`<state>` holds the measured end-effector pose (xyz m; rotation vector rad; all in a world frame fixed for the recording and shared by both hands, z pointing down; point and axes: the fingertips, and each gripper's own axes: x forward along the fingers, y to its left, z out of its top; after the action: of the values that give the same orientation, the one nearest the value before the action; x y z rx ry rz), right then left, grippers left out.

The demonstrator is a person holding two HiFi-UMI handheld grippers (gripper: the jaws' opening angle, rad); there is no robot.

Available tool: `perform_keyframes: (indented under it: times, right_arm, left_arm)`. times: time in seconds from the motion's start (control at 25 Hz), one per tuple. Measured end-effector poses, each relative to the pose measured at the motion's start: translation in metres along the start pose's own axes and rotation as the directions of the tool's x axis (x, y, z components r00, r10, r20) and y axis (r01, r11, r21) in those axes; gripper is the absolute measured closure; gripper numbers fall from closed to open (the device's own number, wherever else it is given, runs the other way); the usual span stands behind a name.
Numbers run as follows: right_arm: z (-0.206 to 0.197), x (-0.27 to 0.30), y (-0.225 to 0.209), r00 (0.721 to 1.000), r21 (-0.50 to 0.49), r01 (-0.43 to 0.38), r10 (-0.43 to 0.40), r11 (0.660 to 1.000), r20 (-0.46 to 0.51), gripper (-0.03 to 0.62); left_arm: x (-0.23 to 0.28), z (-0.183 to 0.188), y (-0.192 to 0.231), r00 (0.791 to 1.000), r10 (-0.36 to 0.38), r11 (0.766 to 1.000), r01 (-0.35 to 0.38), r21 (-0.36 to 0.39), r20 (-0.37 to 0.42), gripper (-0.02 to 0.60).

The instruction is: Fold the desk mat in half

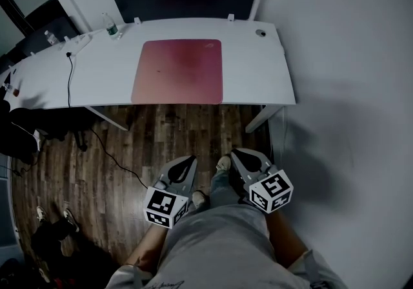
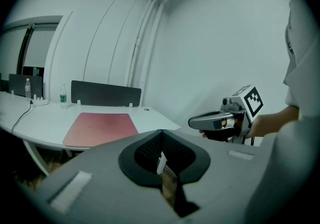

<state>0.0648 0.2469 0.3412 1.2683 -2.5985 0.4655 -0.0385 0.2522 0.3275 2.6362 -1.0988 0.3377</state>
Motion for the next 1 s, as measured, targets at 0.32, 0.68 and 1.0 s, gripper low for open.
perform_keyframes:
  times: [0.32,0.68,1.0]
  right_arm:
    - [0.029,0.049,-0.049,1.0,-0.011,-0.015,0.015,1.0,-0.002,0.587]
    - [0.065,0.096,-0.119,0.999,-0.038,-0.045,0.044,0.998,-0.018,0.586]
    - [0.078,0.117,-0.168,0.996,-0.036,-0.086,0.085,0.996,-0.039,0.588]
  left_arm:
    - [0.047,0.022,0.041,1.0,0.023,1.0,-0.023,-0.011,-0.009,0.563]
    - [0.121,0.057,0.083,0.999,0.045,0.999,-0.045,-0.015,-0.013,0.563]
    - [0.173,0.075,0.09,0.999,0.043,0.999,-0.043,-0.013,-0.027,0.563]
